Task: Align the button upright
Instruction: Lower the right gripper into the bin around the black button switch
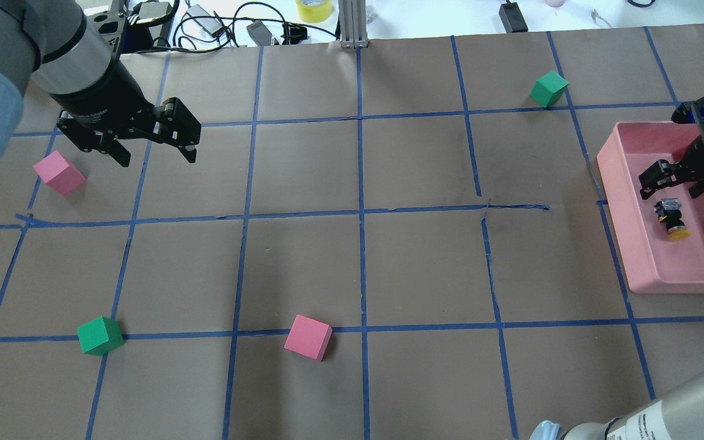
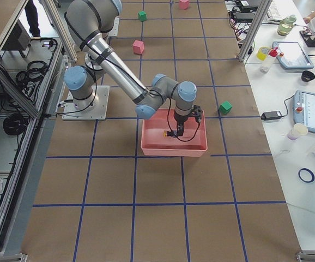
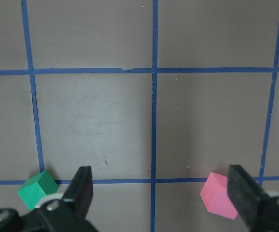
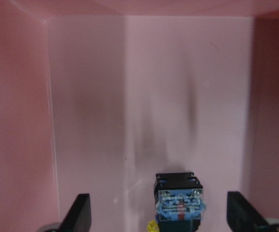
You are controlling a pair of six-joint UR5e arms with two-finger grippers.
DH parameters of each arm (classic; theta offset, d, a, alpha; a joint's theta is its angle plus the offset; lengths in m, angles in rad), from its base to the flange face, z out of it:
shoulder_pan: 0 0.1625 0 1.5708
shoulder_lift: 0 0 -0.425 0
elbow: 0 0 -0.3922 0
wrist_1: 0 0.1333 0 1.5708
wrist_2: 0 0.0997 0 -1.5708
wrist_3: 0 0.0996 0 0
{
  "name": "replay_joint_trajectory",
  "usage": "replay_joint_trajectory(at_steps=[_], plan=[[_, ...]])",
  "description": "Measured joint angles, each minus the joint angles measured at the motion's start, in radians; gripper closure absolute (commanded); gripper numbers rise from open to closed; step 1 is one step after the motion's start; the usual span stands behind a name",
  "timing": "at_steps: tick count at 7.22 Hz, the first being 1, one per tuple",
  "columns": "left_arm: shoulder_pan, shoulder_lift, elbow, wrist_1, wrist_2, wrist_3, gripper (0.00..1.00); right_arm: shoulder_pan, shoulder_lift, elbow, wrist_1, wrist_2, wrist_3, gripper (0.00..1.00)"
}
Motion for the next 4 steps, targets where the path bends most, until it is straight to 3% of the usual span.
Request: replay_joint_trajectory(at_steps=[1,2,4], plan=[[0.0,0.0,0.0,0.0,0.0,0.001,0.0,0.0,0.0,0.001,0.0,0.0,0.0,0.15],[0.0,0.0,0.0,0.0,0.0,0.002,0.0,0.0,0.001,0.001,0.001,0.0,0.0,0.44],[0.0,0.001,0.0,0.0,0.0,0.002,0.0,0.0,0.0,0.001,0.021,-0.005,-0.001,0.88]])
